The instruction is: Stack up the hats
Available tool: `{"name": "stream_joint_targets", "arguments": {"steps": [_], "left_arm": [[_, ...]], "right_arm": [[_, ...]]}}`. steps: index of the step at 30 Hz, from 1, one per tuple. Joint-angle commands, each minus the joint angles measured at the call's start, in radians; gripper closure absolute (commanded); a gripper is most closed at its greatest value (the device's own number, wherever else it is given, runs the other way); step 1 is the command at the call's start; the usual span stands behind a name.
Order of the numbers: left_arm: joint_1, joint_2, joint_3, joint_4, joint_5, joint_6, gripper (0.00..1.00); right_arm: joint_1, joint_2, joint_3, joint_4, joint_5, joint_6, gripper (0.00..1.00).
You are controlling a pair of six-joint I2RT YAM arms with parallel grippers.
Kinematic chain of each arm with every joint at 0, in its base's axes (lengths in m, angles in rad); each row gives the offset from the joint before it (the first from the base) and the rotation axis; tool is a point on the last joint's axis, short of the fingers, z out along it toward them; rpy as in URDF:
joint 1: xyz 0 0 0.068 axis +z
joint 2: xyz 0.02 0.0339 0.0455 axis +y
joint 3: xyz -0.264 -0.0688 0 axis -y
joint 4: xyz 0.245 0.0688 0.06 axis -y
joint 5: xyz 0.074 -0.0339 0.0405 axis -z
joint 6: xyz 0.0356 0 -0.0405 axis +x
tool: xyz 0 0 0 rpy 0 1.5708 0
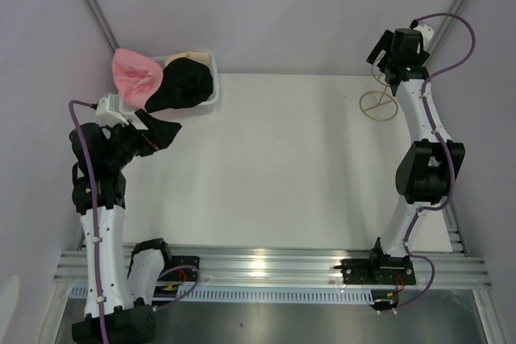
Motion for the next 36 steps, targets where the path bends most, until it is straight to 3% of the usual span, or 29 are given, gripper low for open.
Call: {"name": "stream_joint_targets", "arguments": {"steps": [1,10,13,15,16,22,28,36], "left_arm": [[0.013,0.008,0.044,-0.001,0.013,-0.008,0.01],[0.017,0.037,0.047,0.002,0.048,-0.011,0.00],[0.026,0.040,0.049,0.004,0.061,-0.012,0.01],[0.035,0.043,0.046,0.010,0.071,-0.017,0.00],[0.038,0.043,0.046,0.011,0.071,-0.015,0.01],[0.078,0.042,0.041,0.027,0.097,-0.032,0.00],[0.112,0.050,0.036,0.042,0.153,-0.049,0.00],[0.167,0.040,0.042,0.039,0.173,-0.048,0.01]], "right_arm": [[0.017,0.034,0.053,-0.014,0.081,0.032,0.01],[0.023,0.154,0.132,0.013,0.124,0.006,0.17],[0.023,0.192,0.183,-0.015,0.138,-0.011,0.43],[0.025,0.197,0.188,-0.023,0.151,-0.013,0.96],[0.026,0.194,0.188,-0.026,0.153,-0.008,1.00],[0.031,0.123,0.170,-0.063,0.083,-0.030,1.00],[0.155,-0.004,0.027,-0.086,-0.054,-0.071,1.00],[0.529,-0.257,-0.270,-0.112,0.049,-0.131,1.00]]}}
